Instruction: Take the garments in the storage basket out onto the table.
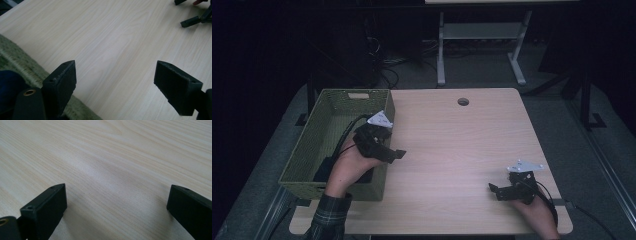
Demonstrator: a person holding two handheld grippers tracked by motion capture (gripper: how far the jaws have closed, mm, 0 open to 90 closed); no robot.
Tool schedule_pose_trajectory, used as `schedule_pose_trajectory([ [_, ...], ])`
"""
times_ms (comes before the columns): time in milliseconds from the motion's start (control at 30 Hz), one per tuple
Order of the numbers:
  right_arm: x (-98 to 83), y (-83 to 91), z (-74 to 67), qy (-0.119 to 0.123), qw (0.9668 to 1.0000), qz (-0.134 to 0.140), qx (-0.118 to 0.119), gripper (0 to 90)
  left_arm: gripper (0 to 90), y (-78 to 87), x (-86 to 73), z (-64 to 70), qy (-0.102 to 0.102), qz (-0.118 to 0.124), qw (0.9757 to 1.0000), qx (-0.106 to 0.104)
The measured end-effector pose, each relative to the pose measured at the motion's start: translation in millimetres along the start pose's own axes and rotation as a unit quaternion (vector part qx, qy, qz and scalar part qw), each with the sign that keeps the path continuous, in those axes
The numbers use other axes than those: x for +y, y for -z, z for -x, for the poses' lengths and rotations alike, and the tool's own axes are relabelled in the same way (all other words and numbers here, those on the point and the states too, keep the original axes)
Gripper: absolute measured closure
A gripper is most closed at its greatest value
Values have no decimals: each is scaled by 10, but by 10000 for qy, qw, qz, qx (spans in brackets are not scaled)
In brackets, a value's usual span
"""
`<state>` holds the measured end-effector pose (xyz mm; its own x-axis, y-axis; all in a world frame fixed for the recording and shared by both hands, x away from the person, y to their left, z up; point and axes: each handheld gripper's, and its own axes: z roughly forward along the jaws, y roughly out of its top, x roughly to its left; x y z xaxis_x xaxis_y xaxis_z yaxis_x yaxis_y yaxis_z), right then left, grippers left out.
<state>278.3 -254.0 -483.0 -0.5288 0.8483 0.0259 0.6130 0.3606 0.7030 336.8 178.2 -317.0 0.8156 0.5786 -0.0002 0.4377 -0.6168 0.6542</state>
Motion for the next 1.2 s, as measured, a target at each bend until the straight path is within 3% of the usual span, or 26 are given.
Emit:
schedule_pose_trajectory([
  [333, 0, 1, 0, -1, 10000, -3, 0, 24, 179, 193, -99, -113, 155, 12, 9996, 248],
  [733, 0, 0, 0, 1, 10000, 1, -1, 24, 202, 291, -203, -227, 285, -66, 9986, 430],
  [1200, 0, 0, 0, -1, 10000, 1, -2, 24, 208, 394, -331, -345, 442, -238, 9957, 774],
])
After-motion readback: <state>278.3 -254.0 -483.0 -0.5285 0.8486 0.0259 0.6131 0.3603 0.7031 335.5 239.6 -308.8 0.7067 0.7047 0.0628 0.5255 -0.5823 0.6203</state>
